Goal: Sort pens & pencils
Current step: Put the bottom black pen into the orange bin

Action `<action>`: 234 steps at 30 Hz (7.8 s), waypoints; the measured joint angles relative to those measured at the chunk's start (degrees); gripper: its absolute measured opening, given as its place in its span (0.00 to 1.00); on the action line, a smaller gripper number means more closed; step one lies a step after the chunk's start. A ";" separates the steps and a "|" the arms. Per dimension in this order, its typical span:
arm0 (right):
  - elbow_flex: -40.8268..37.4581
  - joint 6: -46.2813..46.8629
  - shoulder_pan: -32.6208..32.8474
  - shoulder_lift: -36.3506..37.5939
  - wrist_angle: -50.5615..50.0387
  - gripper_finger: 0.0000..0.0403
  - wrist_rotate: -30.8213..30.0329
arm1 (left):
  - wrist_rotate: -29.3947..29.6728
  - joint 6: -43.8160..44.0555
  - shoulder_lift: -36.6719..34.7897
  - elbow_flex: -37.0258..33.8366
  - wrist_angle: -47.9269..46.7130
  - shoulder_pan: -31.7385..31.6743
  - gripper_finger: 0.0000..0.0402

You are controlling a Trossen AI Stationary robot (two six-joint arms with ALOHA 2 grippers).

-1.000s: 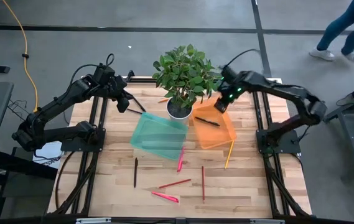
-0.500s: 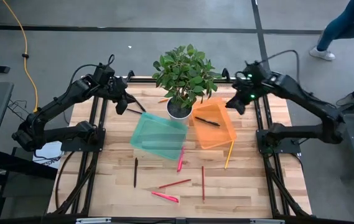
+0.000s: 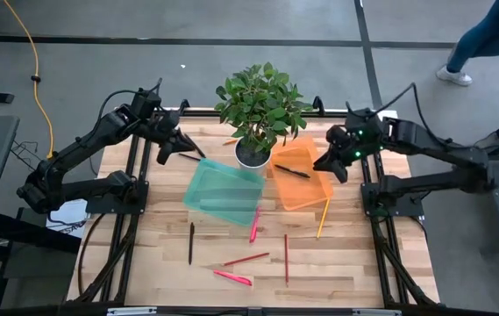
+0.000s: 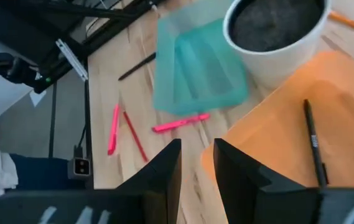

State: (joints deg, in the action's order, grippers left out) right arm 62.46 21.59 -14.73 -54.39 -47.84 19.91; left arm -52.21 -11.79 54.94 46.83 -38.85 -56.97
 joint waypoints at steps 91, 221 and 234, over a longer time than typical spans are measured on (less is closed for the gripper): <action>0.02 18.63 43.68 -26.64 23.96 0.21 -24.45 | 77.32 115.62 28.21 0.02 2.59 102.15 0.06; 0.04 -15.68 26.32 -22.32 12.29 0.21 -8.16 | 50.09 118.55 42.12 8.59 -4.99 83.92 0.26; 0.04 -16.47 26.32 -22.32 12.05 0.21 -7.87 | 49.12 118.77 42.12 5.92 0.26 83.93 0.26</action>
State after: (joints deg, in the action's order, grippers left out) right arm 62.50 5.12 11.59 -76.71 -35.79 12.03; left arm -3.09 106.98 97.06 52.75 -38.59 26.96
